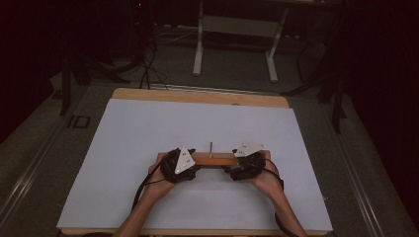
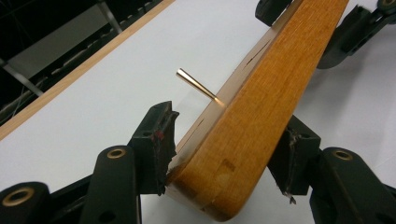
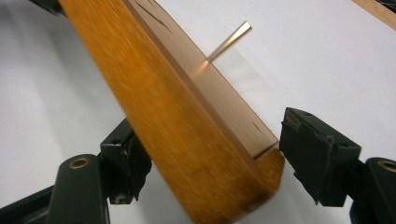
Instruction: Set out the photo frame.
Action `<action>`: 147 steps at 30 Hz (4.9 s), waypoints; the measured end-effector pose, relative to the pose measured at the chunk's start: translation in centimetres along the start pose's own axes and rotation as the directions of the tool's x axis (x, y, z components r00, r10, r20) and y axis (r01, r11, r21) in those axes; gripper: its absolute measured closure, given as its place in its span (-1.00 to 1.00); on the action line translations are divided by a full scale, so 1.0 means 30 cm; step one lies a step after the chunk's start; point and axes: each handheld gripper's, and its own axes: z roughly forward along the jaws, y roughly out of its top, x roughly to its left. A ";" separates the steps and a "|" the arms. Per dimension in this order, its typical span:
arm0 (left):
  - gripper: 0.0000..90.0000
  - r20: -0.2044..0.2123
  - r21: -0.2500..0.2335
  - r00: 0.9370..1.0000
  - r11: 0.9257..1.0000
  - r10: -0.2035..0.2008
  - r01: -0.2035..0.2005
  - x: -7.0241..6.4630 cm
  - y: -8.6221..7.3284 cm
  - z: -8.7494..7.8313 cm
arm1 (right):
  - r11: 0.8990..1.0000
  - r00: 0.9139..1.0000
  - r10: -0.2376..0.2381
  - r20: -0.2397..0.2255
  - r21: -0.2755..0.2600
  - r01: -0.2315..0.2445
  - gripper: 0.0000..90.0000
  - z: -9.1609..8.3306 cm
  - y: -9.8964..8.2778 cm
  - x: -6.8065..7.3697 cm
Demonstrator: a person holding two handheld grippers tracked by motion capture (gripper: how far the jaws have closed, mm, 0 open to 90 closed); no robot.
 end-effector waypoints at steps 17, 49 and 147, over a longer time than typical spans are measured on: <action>0.04 0.013 -0.006 1.000 1.000 -0.027 0.027 0.011 0.004 0.002 | 0.998 0.999 0.048 0.006 -0.032 -0.048 -0.04 0.002 -0.029 -0.050; -0.01 0.038 0.014 0.994 0.994 -0.105 0.105 0.061 0.000 0.018 | 0.995 0.994 0.085 -0.066 -0.053 -0.088 0.01 0.015 -0.009 -0.072; 0.19 0.058 0.024 0.984 0.985 -0.170 0.169 0.165 0.008 0.008 | 0.959 0.978 0.178 -0.110 -0.205 -0.197 0.15 -0.020 0.006 -0.104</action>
